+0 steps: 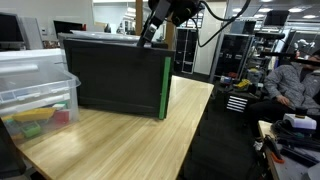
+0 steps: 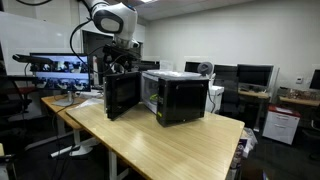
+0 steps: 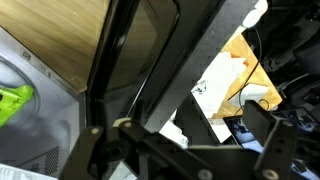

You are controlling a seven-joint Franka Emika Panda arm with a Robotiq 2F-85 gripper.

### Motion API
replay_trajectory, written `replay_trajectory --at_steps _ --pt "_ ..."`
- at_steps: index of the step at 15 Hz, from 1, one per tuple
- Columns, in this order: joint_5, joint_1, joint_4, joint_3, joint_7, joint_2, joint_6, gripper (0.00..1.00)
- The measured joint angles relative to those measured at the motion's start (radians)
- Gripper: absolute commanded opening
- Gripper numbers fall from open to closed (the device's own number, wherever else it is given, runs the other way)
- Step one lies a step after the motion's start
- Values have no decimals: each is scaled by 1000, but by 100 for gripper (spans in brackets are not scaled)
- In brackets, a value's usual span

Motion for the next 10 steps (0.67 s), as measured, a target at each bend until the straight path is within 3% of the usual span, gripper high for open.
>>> replay_trajectory --at_steps 10 --pt "26 39 32 46 -87 11 -38 100"
